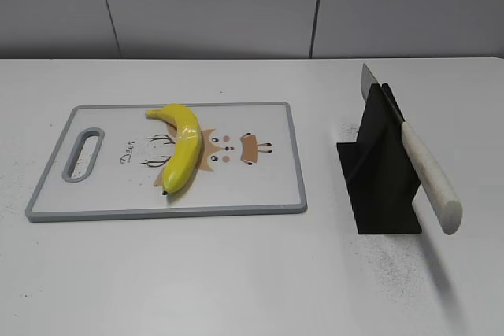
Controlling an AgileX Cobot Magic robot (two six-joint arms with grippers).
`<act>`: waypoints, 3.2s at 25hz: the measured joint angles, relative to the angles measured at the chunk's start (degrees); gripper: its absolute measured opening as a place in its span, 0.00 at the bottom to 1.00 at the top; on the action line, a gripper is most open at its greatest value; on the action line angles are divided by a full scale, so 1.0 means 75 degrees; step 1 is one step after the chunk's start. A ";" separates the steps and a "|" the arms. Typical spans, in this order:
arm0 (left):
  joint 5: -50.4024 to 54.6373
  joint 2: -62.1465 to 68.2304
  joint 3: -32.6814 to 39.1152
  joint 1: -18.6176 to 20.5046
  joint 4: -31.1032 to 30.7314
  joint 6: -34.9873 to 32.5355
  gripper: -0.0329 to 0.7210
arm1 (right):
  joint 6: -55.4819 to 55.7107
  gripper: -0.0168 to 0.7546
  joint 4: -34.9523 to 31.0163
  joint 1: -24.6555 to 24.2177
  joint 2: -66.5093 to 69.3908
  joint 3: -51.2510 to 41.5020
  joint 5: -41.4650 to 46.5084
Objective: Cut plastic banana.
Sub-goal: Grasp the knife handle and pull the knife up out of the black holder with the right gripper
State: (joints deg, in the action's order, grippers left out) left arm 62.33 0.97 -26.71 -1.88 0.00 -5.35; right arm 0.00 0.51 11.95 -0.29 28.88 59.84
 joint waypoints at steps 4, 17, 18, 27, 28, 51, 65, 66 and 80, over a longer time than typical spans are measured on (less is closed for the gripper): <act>0.0000 0.0000 0.0000 0.0000 0.0000 0.0000 0.82 | 0.0179 0.76 0.0054 0.0000 0.0583 0.0167 0.0000; 0.0000 0.0000 0.0000 0.0000 0.0000 0.0000 0.82 | 0.0486 0.76 0.0069 0.0000 0.4270 0.2184 0.0333; 0.0000 0.0000 0.0000 0.0000 0.0000 0.0000 0.82 | 0.0506 0.76 0.0069 0.0000 0.4574 0.2325 0.0443; 0.0000 0.0000 0.0000 0.0000 0.0000 0.0000 0.82 | 0.0573 0.76 -0.0003 0.0191 0.7206 0.3315 0.1257; 0.0000 0.0000 0.0000 0.0000 0.0000 0.0000 0.82 | 0.0575 0.76 -0.0003 0.0319 0.7500 0.3360 0.1249; 0.0000 0.0000 0.0000 0.0000 0.0000 0.0000 0.82 | 0.1369 0.69 -0.0524 0.1150 1.2600 0.5185 0.0642; 0.0000 0.0000 0.0000 0.0000 0.0000 0.0000 0.82 | 0.2204 0.41 -0.0862 0.1150 1.3134 0.5185 0.0759; 0.0000 0.0000 0.0000 0.0000 0.0000 0.0000 0.82 | 0.2211 0.39 -0.0924 0.1150 1.3134 0.5185 0.0777; 0.0000 0.0000 0.0000 0.0000 0.0000 0.0000 0.82 | 0.2240 0.23 -0.0915 0.1150 1.3074 0.5185 0.0832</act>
State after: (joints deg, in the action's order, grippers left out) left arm 62.33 0.97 -26.71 -1.88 0.00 -5.35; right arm 16.80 -6.35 20.58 97.77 67.77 66.08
